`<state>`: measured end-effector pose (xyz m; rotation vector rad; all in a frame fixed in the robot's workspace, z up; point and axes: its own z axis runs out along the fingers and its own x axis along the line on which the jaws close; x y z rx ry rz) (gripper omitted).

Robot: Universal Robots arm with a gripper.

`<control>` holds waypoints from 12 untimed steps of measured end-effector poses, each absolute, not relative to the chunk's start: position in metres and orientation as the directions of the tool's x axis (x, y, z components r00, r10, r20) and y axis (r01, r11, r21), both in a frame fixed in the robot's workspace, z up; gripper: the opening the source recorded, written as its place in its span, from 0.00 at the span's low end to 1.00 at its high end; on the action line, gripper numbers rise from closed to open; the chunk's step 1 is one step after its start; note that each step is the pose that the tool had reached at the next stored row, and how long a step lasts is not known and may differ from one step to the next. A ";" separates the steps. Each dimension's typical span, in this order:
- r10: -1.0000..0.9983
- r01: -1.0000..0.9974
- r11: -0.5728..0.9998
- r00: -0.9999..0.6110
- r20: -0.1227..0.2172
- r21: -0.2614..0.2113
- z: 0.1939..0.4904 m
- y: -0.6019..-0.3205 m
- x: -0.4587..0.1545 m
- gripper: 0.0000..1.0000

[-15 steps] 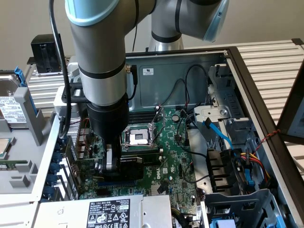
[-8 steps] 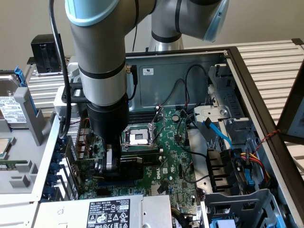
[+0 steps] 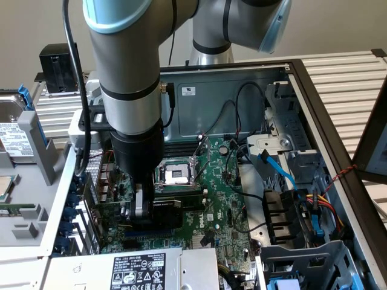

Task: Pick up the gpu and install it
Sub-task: 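Insert the gpu into the slot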

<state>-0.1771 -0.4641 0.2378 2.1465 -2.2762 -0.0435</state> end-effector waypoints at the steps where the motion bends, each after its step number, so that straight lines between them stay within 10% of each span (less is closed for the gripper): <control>1: -0.998 -0.998 0.058 -0.059 -0.010 0.029 0.238 -0.464 -0.177 0.28; 12: -0.998 -0.998 0.058 -0.059 -0.010 0.029 0.236 -0.463 -0.177 0.28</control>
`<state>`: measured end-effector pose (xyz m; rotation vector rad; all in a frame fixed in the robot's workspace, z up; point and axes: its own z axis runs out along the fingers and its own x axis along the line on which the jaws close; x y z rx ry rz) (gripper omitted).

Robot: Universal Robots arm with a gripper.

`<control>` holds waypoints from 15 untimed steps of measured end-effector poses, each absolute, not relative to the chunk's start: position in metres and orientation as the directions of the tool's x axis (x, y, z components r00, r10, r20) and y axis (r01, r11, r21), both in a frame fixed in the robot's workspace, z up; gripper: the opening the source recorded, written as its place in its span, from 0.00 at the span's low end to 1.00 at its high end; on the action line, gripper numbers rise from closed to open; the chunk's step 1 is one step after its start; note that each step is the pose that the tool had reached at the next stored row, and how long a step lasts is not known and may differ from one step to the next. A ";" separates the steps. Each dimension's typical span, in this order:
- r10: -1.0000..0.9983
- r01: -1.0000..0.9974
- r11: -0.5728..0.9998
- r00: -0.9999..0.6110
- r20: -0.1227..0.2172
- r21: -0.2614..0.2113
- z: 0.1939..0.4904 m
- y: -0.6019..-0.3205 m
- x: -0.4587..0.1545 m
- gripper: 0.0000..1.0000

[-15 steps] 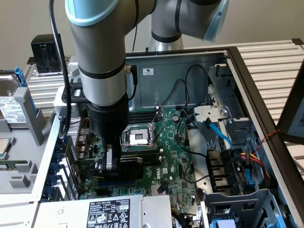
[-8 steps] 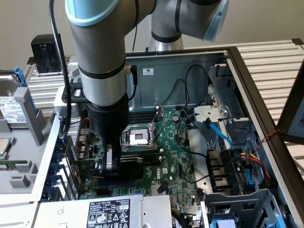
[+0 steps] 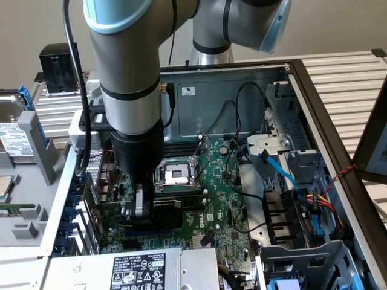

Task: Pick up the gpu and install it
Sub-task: 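Insert the gpu into the slot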

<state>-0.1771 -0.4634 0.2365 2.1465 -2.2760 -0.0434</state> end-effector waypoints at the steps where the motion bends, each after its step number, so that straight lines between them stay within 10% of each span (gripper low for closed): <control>1: -0.998 -0.998 0.058 -0.059 -0.010 0.029 0.236 -0.463 -0.177 0.28; 15: -0.998 -0.998 0.058 -0.058 -0.010 0.031 0.237 -0.463 -0.178 0.28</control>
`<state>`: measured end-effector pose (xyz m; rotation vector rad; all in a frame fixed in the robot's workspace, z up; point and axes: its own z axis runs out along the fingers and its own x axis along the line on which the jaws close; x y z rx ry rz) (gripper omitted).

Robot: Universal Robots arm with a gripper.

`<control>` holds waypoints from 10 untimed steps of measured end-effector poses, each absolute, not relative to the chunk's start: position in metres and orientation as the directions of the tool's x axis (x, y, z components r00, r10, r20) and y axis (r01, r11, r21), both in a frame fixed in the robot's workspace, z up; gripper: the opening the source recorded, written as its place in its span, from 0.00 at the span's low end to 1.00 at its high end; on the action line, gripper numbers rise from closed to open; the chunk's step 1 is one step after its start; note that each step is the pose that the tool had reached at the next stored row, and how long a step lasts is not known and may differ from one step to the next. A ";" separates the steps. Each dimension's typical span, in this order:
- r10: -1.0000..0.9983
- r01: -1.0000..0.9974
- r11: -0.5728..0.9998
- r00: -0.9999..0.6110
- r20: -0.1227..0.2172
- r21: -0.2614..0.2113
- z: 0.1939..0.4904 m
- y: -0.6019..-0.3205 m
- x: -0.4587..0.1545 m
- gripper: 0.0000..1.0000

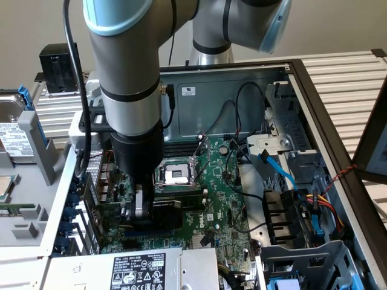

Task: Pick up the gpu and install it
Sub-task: 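Insert the gpu into the slot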

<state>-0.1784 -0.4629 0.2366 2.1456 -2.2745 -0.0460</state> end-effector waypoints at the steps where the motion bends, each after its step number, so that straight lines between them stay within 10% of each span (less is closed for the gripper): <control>1: -0.998 -0.998 0.058 -0.059 -0.009 0.032 0.237 -0.463 -0.179 0.28; 10: -0.998 -0.998 0.058 -0.058 -0.008 0.032 0.237 -0.463 -0.181 0.28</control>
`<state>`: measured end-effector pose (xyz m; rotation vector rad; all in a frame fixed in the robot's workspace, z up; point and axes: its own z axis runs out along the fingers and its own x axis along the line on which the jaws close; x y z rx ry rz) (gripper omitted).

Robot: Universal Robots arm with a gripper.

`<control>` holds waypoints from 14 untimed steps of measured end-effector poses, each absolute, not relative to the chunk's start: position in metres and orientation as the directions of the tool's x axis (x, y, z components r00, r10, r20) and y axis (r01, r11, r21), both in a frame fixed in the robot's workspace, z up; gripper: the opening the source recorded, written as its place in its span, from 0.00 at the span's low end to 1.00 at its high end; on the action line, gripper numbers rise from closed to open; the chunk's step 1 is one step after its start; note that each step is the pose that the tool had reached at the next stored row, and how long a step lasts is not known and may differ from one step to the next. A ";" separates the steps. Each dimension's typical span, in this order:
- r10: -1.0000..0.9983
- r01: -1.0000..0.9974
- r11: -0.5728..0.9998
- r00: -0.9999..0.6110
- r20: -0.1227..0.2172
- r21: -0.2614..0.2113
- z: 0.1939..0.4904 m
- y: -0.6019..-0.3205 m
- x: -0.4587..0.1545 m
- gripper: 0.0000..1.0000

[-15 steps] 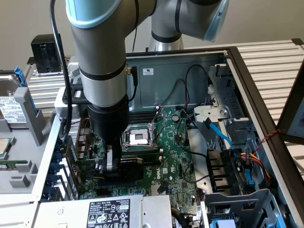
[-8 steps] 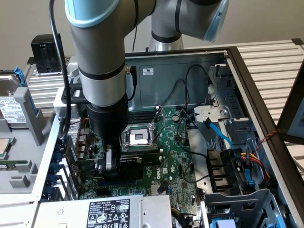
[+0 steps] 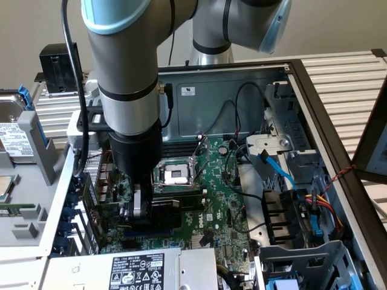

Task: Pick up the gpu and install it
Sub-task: 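Insert the gpu into the slot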

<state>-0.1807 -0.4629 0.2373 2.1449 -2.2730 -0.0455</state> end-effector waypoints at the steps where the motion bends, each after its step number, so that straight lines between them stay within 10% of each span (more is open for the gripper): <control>1: -0.998 -0.998 0.058 -0.058 -0.008 0.032 0.237 -0.463 -0.181 0.28; 14: -0.998 -0.998 0.058 -0.059 -0.009 0.033 0.237 -0.463 -0.182 0.28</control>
